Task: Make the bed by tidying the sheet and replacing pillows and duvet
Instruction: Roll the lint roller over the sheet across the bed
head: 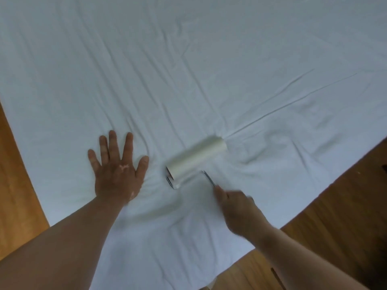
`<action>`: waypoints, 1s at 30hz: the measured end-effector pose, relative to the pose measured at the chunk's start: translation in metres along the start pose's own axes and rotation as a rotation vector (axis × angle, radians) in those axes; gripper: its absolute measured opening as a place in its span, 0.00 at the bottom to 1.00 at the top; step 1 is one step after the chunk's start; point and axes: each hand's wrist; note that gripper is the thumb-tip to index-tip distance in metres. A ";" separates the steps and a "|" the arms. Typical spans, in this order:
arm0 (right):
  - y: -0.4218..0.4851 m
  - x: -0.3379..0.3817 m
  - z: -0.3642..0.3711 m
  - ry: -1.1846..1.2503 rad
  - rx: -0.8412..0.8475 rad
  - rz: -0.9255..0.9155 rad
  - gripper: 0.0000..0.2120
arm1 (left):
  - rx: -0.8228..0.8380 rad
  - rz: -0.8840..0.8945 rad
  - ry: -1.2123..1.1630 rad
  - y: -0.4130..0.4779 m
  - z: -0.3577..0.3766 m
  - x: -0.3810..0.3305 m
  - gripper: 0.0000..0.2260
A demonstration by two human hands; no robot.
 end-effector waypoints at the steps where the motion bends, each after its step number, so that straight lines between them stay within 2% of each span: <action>1: 0.018 0.016 -0.003 -0.018 -0.030 -0.023 0.22 | 0.005 0.004 0.006 -0.002 0.000 0.000 0.34; 3: 0.041 0.048 -0.021 0.082 -0.082 -0.193 0.27 | 0.008 0.013 0.001 -0.008 0.001 -0.001 0.35; 5: 0.048 0.047 -0.011 0.027 -0.042 -0.156 0.29 | 0.001 0.021 -0.005 -0.017 0.000 -0.003 0.35; 6: 0.040 0.034 -0.003 0.005 -0.148 -0.209 0.29 | 0.011 0.021 0.000 -0.022 0.000 -0.004 0.35; 8: 0.000 -0.001 0.015 0.062 -0.103 -0.094 0.26 | 0.038 0.012 0.005 -0.033 -0.001 -0.005 0.35; 9: -0.023 -0.022 0.023 0.090 -0.005 0.015 0.21 | 0.052 0.004 -0.004 -0.038 -0.002 -0.008 0.35; 10: -0.041 -0.045 0.033 0.098 0.021 0.072 0.17 | 0.067 -0.006 -0.019 -0.045 -0.001 -0.012 0.34; 12: -0.078 -0.073 0.040 0.231 0.191 0.289 0.25 | 0.090 -0.032 -0.047 -0.060 0.002 -0.024 0.34; 13: -0.094 -0.079 0.039 0.259 0.198 0.312 0.27 | 0.098 -0.048 -0.056 -0.068 0.003 -0.031 0.34; 16: -0.124 -0.102 0.041 0.222 0.212 0.209 0.24 | 0.128 -0.058 -0.063 -0.097 0.009 -0.050 0.34; 19: -0.146 -0.127 0.026 0.224 0.206 0.338 0.23 | 0.153 -0.032 -0.063 -0.116 0.011 -0.055 0.34; 21: -0.153 -0.130 0.008 0.229 0.192 0.409 0.29 | 0.157 -0.022 -0.050 -0.122 0.012 -0.054 0.34; 24: -0.112 -0.108 -0.023 0.347 0.067 0.371 0.33 | 0.151 -0.020 -0.052 -0.122 0.011 -0.055 0.35; 26: -0.051 -0.074 -0.048 0.292 -0.018 0.295 0.31 | 0.159 -0.026 -0.049 -0.120 0.011 -0.056 0.35; 28: -0.003 -0.039 -0.068 0.309 -0.003 0.239 0.29 | 0.175 -0.037 -0.042 -0.119 0.012 -0.056 0.35; 30: 0.010 -0.034 -0.058 0.326 0.030 0.242 0.25 | 0.185 -0.037 -0.041 -0.117 0.012 -0.055 0.35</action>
Point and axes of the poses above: each hand's wrist, its own y-axis towards the middle knuckle, its own z-axis out of the palm, x = y × z, and after that the axes turned 11 degrees about z, right-handed
